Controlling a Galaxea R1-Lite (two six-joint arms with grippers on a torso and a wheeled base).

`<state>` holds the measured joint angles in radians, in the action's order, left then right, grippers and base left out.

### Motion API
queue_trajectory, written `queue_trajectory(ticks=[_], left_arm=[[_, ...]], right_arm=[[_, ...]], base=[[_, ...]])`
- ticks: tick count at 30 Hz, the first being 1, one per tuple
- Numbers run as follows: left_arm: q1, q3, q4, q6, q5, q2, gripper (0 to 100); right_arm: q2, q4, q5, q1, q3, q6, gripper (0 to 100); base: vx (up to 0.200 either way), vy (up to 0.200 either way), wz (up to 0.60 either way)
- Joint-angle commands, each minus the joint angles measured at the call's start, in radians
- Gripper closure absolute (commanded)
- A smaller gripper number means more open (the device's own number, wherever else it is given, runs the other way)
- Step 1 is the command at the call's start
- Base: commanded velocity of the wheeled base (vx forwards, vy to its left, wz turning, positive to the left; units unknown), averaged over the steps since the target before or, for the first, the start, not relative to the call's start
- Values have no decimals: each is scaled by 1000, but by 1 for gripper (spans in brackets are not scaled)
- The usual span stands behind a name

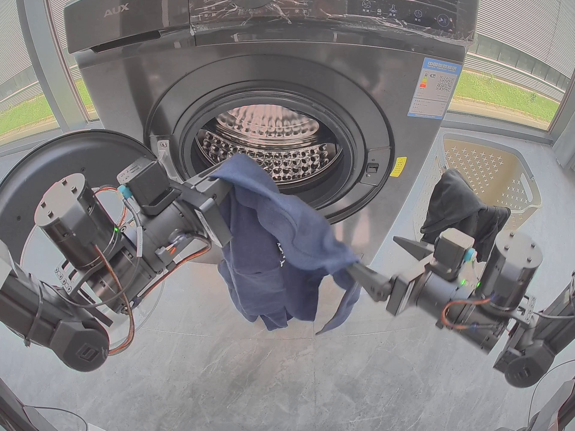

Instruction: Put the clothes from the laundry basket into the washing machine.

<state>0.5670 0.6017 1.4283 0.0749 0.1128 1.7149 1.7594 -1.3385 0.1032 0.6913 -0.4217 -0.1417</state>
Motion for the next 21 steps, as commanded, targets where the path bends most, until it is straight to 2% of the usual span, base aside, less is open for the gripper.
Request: queue_trajectory(ticks=[1, 5, 9, 14, 21], left_arm=[[8, 96, -8, 6, -27, 52, 100], [10, 101, -5, 6, -38, 48, 100], [10, 102, -5, 5, -39, 45, 100], [10, 104, 0, 5, -39, 45, 100], [62, 92, 17, 0, -39, 28, 100]], right_arm=[[121, -4, -26, 65, 129, 22, 0], [172, -7, -30, 76, 112, 27, 0], [209, -13, -53, 82, 84, 27, 0], [227, -19, -54, 105, 83, 27, 0], [316, -16, -48, 60, -115, 27, 0]], base=[[0, 0, 0], [0, 0, 0], [0, 0, 0], [0, 0, 0], [0, 0, 0]])
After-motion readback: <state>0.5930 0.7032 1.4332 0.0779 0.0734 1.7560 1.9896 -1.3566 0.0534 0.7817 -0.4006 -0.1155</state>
